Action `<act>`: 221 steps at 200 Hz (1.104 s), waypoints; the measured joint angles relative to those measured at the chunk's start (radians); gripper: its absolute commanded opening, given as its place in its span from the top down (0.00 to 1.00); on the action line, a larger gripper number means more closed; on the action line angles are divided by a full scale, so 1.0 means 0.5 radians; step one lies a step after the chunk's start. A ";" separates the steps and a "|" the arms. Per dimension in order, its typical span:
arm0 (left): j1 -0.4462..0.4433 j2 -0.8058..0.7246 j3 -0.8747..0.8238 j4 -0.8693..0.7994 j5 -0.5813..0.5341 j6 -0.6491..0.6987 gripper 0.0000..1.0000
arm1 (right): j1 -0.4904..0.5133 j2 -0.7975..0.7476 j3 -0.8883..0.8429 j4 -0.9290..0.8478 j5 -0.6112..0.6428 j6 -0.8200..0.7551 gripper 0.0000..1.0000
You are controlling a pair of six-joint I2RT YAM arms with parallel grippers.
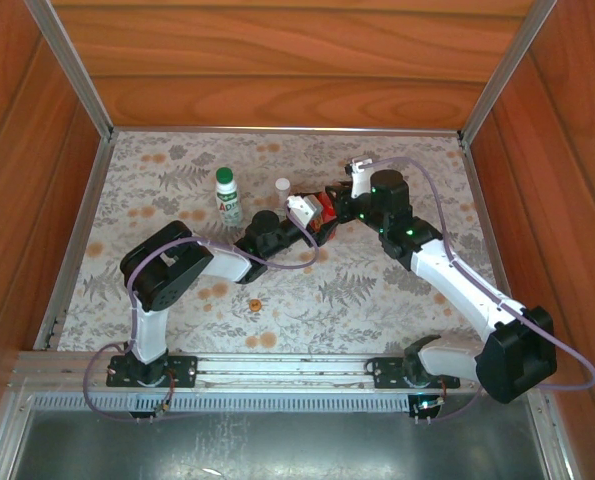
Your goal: Screw on the bottle caps
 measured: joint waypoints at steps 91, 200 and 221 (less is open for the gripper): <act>0.002 0.000 -0.010 0.020 0.015 -0.019 0.41 | -0.001 -0.033 0.001 -0.050 -0.066 0.009 0.29; 0.333 -0.629 -0.764 0.043 0.205 -0.053 0.41 | 0.155 -0.536 -0.374 -0.208 -0.718 -0.380 0.18; 0.376 -0.766 -0.906 0.044 0.230 -0.079 0.41 | 0.295 -0.555 -0.520 -0.208 -0.830 -0.492 0.21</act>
